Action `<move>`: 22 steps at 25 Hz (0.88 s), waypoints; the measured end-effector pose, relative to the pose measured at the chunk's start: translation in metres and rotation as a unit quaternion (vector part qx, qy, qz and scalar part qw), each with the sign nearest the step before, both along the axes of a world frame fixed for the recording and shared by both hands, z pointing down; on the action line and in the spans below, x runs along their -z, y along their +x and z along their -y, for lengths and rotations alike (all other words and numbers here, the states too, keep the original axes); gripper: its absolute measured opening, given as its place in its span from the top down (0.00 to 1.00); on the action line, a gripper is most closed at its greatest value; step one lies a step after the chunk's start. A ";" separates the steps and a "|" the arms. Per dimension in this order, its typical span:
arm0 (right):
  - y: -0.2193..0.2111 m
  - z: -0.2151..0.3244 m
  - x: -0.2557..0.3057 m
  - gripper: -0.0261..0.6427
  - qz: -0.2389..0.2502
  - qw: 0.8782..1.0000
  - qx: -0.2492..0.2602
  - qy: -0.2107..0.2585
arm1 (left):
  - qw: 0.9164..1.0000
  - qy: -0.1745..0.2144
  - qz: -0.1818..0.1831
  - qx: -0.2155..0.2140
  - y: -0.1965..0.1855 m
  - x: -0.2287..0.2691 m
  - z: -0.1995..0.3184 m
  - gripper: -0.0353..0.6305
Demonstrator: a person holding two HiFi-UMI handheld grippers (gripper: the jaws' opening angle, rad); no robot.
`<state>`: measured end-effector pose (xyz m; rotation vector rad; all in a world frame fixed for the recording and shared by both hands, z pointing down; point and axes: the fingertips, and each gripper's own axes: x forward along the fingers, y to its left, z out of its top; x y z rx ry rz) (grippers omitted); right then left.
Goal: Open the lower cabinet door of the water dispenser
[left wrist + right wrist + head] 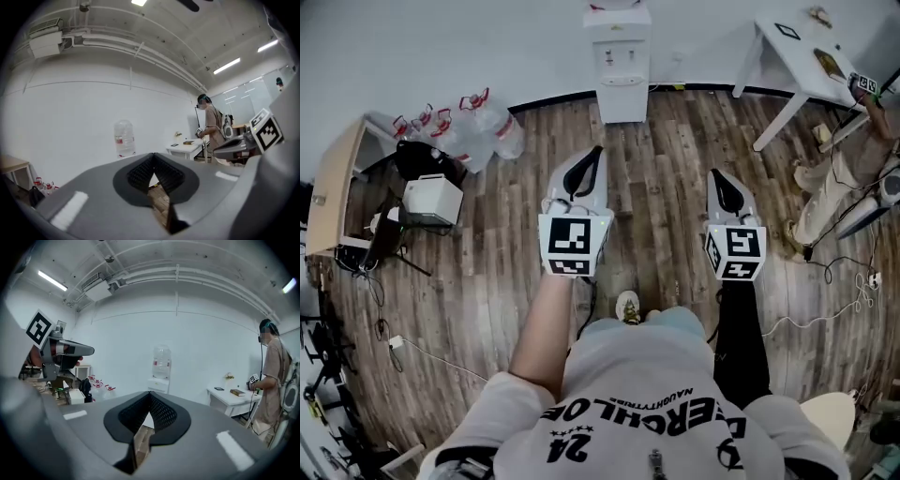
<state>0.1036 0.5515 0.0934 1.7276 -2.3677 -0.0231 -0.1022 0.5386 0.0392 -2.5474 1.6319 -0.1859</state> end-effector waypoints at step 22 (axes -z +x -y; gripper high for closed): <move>-0.028 0.000 -0.015 0.96 0.013 1.000 0.017 0.012 | 1.000 -0.016 -0.022 0.012 -0.036 -0.021 0.007 0.87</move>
